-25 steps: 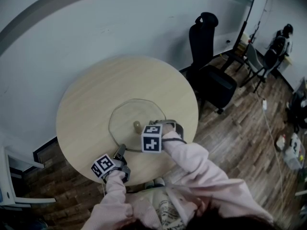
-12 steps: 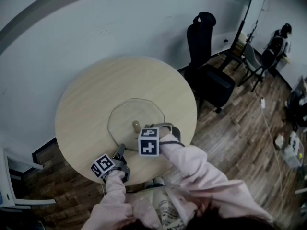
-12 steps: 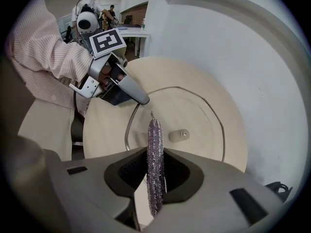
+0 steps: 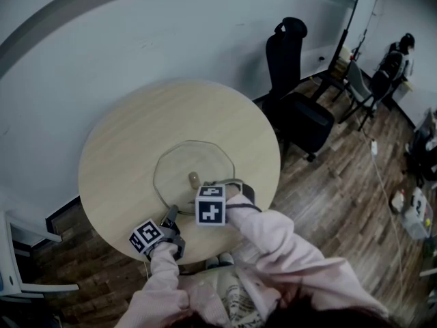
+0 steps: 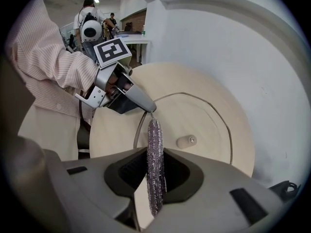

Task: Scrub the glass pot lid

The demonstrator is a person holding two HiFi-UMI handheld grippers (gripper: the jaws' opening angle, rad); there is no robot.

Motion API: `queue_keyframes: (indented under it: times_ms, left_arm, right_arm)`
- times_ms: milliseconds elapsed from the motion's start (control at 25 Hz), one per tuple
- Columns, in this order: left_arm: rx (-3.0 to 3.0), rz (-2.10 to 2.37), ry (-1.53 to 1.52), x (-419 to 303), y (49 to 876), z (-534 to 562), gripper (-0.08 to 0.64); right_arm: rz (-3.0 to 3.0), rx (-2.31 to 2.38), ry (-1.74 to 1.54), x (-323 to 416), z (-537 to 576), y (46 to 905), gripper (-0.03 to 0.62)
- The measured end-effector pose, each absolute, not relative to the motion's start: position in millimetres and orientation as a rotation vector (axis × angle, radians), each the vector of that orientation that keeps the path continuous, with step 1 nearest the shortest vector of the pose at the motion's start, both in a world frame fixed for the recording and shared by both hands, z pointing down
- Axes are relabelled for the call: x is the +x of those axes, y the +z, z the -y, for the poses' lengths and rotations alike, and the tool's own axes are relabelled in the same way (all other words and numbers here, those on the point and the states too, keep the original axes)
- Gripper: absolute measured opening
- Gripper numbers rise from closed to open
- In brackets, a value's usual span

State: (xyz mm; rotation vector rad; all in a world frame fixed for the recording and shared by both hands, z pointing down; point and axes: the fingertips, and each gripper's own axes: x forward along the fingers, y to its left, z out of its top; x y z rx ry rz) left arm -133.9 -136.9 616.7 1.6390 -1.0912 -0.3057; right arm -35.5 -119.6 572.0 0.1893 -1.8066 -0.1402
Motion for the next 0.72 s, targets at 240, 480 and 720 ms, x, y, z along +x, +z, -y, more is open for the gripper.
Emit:
queue_keyframes:
  times_ms: [240,480,720]
  left_arm:
    - [1.639,1.094,-0.305,-133.4,615.9,137.7,0.107]
    - [1.638,1.097,-0.307,-132.7,615.5,138.1,0.107]
    - [1.634,1.098,-0.307,-131.9,614.7,137.8,0.107]
  right_arm:
    - [1.849,0.172,-0.107,-42.3,113.9,569.7,0.083]
    - [1.877,0.163,-0.088,-45.2,111.3,568.6,0.083]
    - [1.92,0.161,-0.053,-48.6,110.7,564.2,0.083]
